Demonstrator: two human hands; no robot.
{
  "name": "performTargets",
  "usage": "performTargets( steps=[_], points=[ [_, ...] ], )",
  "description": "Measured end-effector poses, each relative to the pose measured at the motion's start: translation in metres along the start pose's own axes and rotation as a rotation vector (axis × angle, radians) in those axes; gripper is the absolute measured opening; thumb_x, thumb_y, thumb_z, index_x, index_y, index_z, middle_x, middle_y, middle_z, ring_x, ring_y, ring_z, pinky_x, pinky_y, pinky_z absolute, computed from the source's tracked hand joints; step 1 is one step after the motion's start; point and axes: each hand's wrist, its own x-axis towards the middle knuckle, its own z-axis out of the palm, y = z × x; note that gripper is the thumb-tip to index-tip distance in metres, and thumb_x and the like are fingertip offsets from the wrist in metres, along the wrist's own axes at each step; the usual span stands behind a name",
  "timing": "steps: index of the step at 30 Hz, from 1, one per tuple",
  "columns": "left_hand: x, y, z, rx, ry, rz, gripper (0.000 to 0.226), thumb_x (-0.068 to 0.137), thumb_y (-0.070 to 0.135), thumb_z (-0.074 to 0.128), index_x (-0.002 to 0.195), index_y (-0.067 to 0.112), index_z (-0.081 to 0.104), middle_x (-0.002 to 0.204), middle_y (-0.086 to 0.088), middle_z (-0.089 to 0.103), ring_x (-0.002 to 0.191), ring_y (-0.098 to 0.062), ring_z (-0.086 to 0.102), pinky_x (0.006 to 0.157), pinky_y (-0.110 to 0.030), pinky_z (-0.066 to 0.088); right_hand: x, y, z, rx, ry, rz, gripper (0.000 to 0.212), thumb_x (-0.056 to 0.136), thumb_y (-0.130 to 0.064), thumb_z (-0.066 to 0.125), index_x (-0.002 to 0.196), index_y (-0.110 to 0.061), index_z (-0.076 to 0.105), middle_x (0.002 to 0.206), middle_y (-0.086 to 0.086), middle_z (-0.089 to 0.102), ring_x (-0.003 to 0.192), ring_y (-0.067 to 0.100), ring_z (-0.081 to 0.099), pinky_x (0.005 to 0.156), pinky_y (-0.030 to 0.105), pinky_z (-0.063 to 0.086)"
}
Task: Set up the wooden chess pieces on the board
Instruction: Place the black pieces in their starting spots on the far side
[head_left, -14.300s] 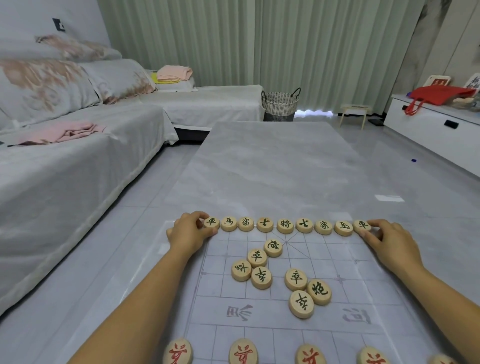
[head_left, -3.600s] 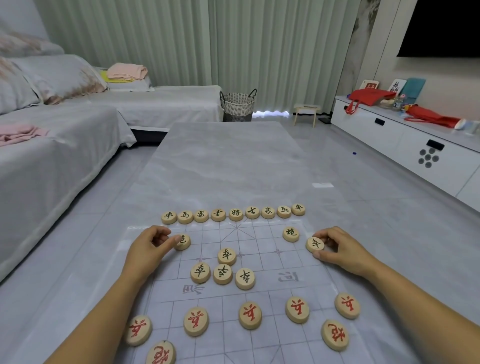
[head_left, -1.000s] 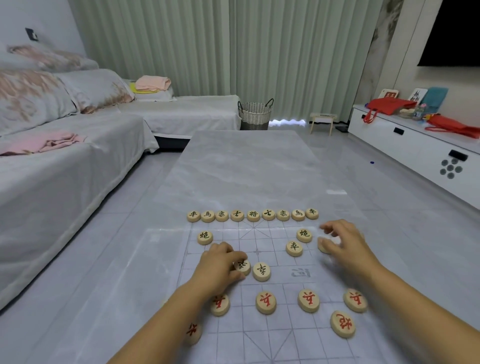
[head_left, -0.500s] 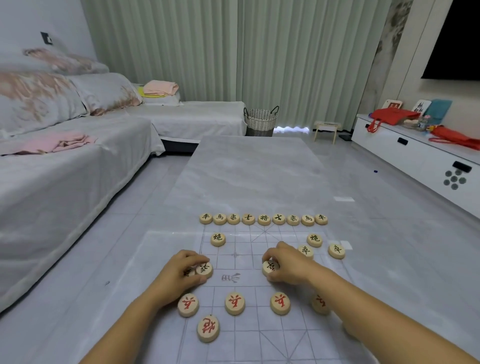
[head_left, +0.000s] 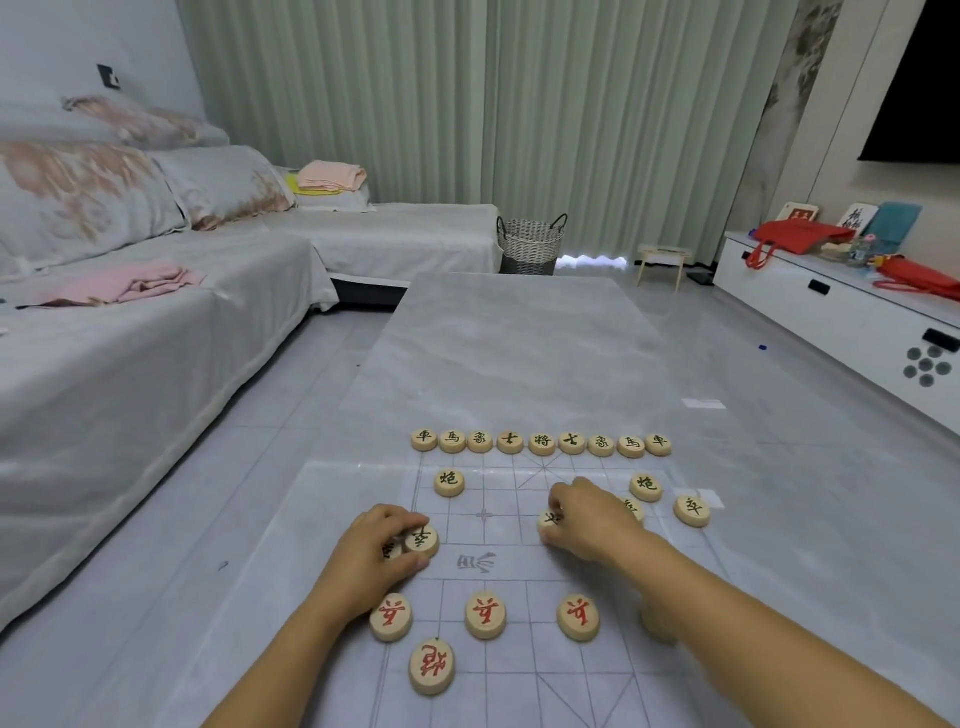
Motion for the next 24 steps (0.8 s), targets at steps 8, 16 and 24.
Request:
performTargets(
  steps=[8, 16, 24],
  points=[
    [0.0, 0.001, -0.001, -0.028, 0.014, -0.001, 0.038, 0.078, 0.021, 0.072, 0.111, 0.033, 0.056, 0.106, 0.02, 0.048, 0.108, -0.009, 0.049, 0.088, -0.015, 0.036, 0.006, 0.009, -0.008, 0.068, -0.043, 0.009, 0.054, 0.082, -0.033, 0.061, 0.129, -0.015, 0.043, 0.126, 0.009, 0.044, 0.108, 0.026, 0.05, 0.083, 0.032, 0.043],
    [0.0, 0.003, -0.002, -0.023, 0.005, -0.032, 0.044, 0.077, 0.022, 0.072, 0.118, 0.026, 0.057, 0.113, 0.011, 0.051, 0.109, -0.009, 0.048, 0.093, -0.021, 0.038, 0.014, 0.007, -0.004, 0.054, 0.021, 0.019, 0.025, 0.083, -0.025, 0.061, 0.102, -0.011, 0.053, 0.105, 0.007, 0.052, 0.086, 0.022, 0.048, 0.069, 0.029, 0.038],
    [0.008, 0.008, -0.004, 0.039, -0.053, -0.075, 0.042, 0.077, 0.022, 0.072, 0.116, 0.023, 0.058, 0.108, 0.009, 0.049, 0.101, -0.009, 0.05, 0.089, -0.019, 0.041, 0.017, 0.005, -0.004, 0.001, 0.028, 0.005, 0.03, 0.082, -0.024, 0.063, 0.107, -0.011, 0.054, 0.113, 0.007, 0.054, 0.085, 0.02, 0.045, 0.07, 0.03, 0.039]
  ],
)
